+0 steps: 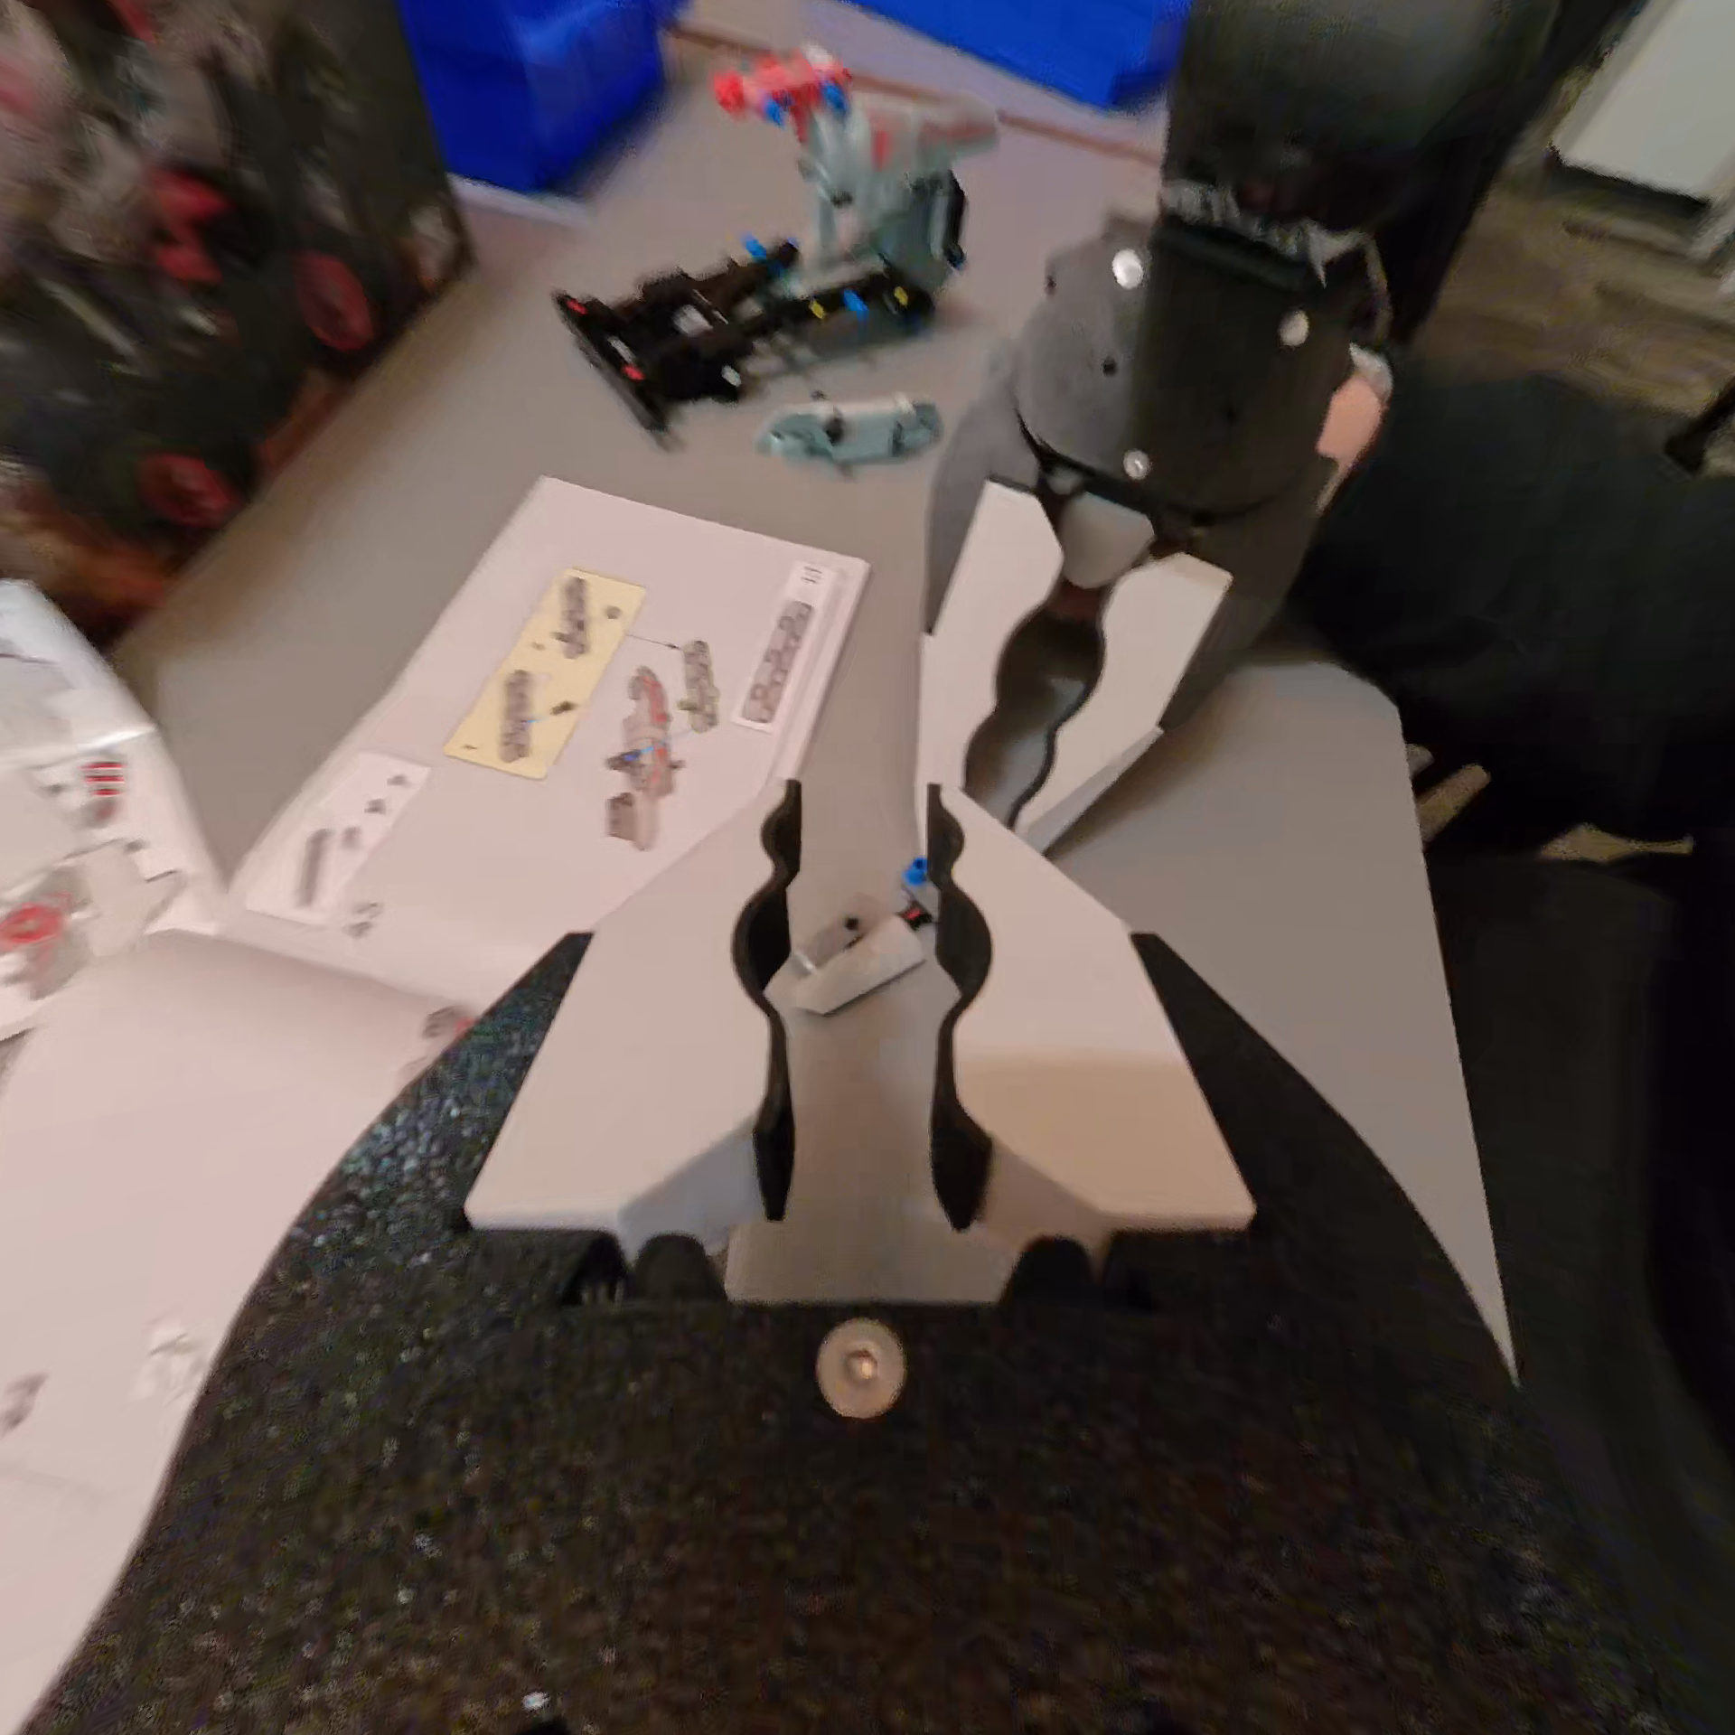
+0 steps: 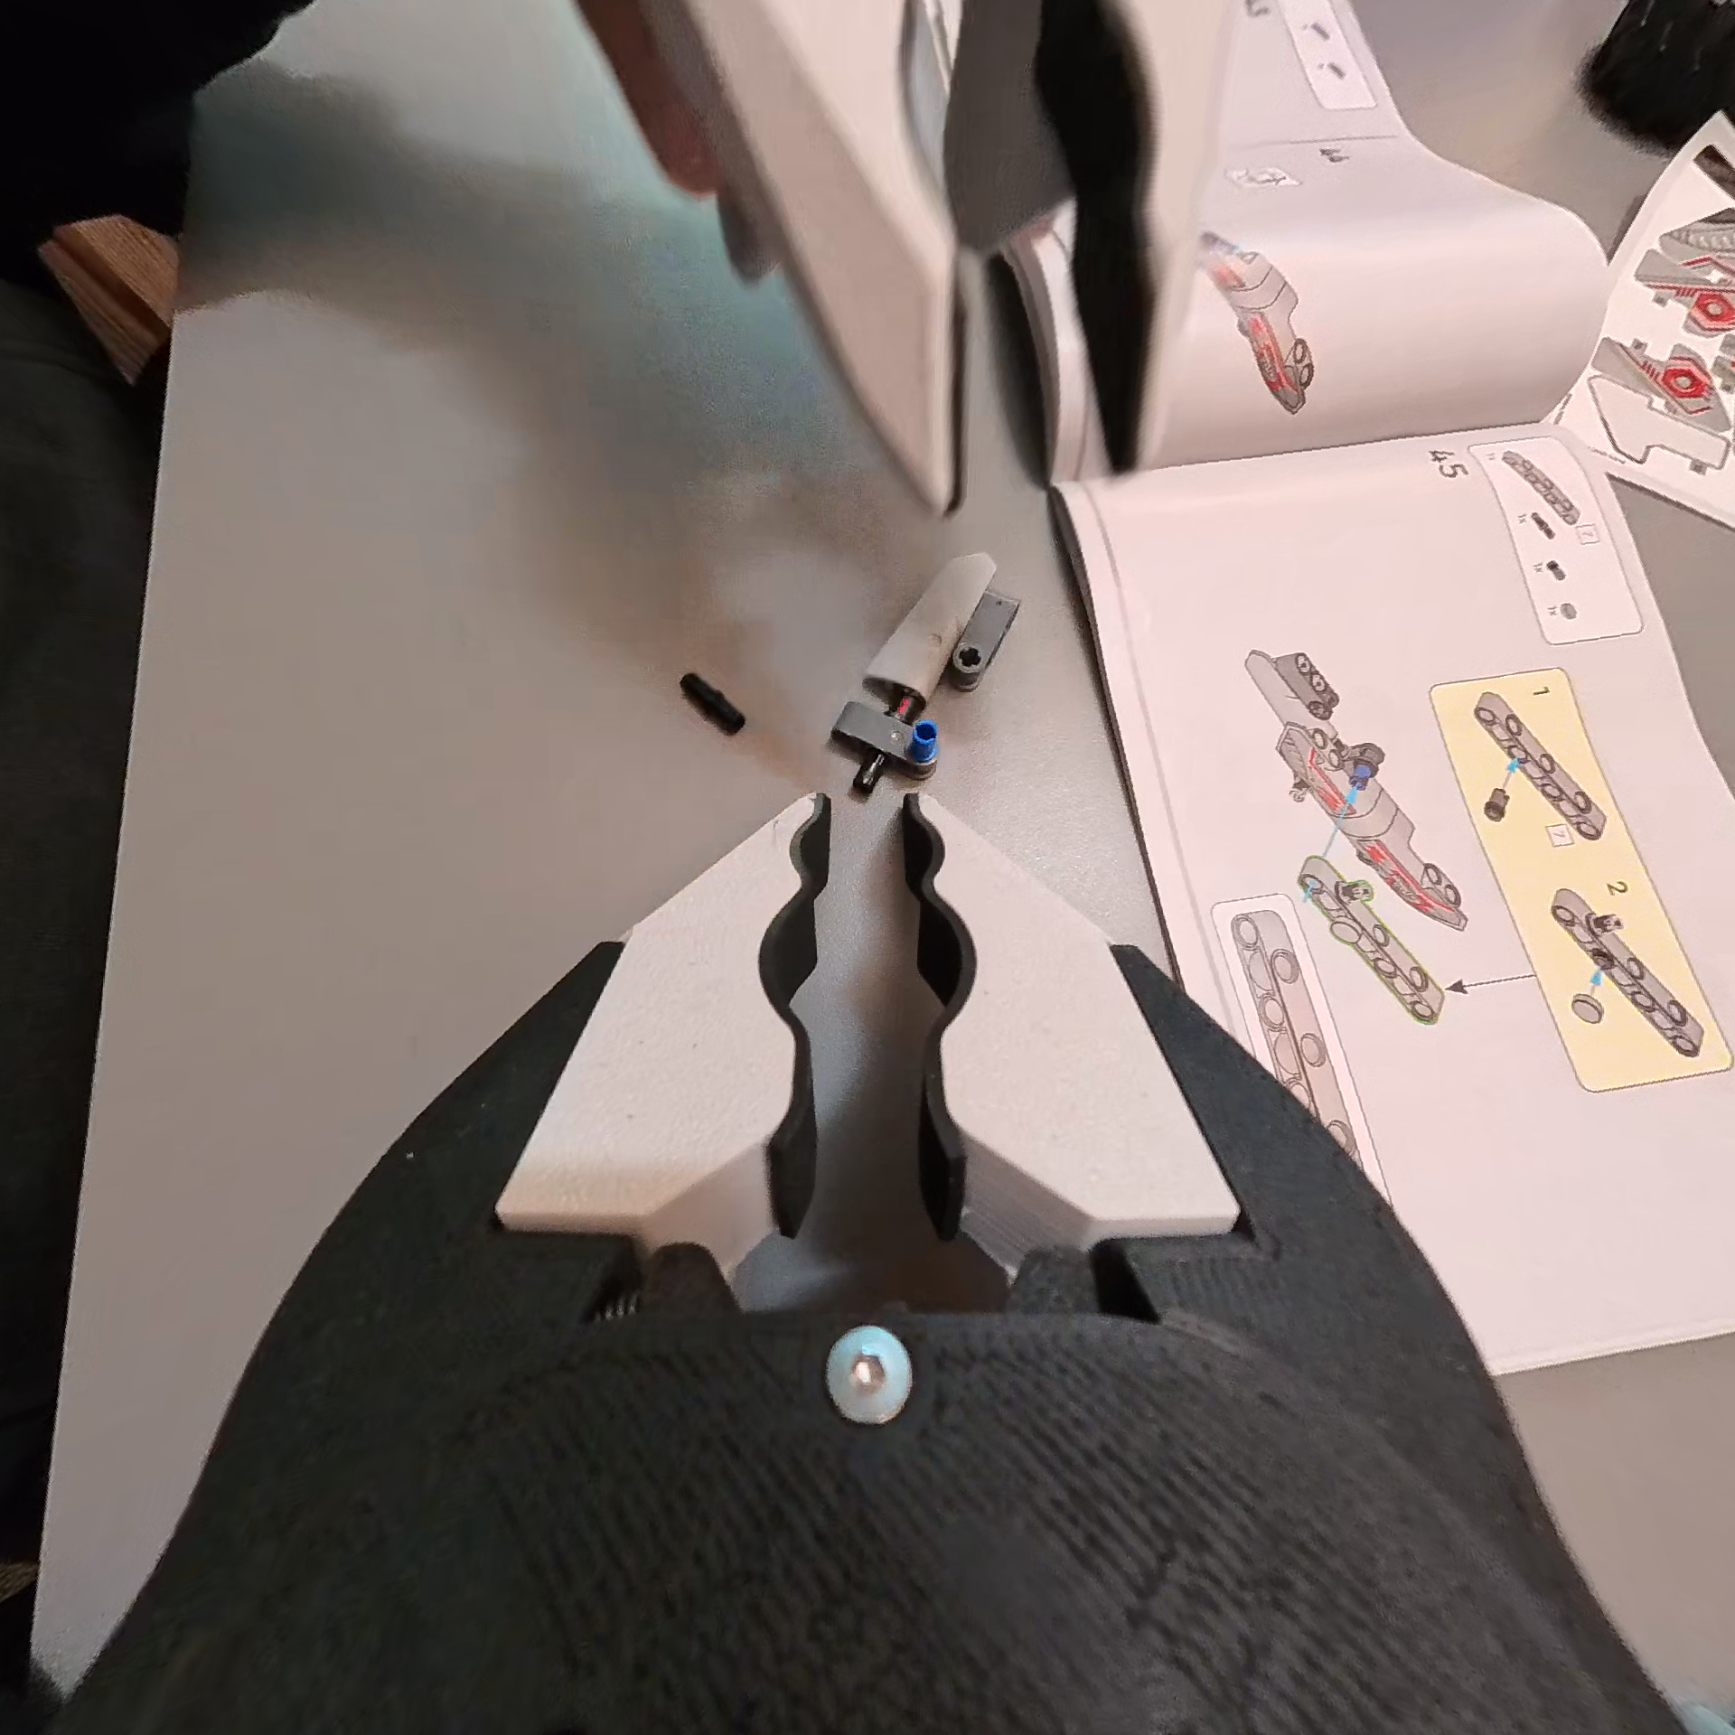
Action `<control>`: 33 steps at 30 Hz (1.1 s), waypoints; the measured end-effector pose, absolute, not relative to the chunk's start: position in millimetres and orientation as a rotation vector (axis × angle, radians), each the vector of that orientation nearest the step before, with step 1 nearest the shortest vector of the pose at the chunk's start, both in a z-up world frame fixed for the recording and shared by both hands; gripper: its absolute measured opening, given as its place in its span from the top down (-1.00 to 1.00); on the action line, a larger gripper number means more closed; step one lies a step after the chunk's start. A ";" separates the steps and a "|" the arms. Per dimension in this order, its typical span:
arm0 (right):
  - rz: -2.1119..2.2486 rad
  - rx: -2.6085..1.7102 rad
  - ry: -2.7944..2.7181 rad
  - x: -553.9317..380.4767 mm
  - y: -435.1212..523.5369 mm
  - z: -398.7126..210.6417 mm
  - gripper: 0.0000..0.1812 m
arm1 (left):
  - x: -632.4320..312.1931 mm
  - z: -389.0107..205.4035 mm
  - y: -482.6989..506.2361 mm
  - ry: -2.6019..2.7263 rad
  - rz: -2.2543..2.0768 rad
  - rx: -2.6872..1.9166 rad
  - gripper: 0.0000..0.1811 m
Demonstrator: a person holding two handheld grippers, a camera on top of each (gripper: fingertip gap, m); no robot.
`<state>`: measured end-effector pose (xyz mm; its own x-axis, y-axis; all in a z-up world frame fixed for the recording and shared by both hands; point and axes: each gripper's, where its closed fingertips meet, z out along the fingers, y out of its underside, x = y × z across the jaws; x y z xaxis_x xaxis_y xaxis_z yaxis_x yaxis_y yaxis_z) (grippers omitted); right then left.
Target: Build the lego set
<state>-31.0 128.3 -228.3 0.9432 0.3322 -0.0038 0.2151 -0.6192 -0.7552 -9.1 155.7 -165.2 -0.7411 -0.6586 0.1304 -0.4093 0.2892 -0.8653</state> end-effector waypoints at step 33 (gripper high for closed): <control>0.109 -2.277 -0.224 -9.6 134.3 -228.4 0.71 | -6.1 -89.4 372.0 1.335 -1.219 -1.028 0.83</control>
<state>-9.6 134.3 -228.4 0.9803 0.1972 -0.0049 0.1256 -0.6434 -0.7552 -6.1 372.0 -89.4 -0.1241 -0.9838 -0.1296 0.0401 0.1255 -0.9913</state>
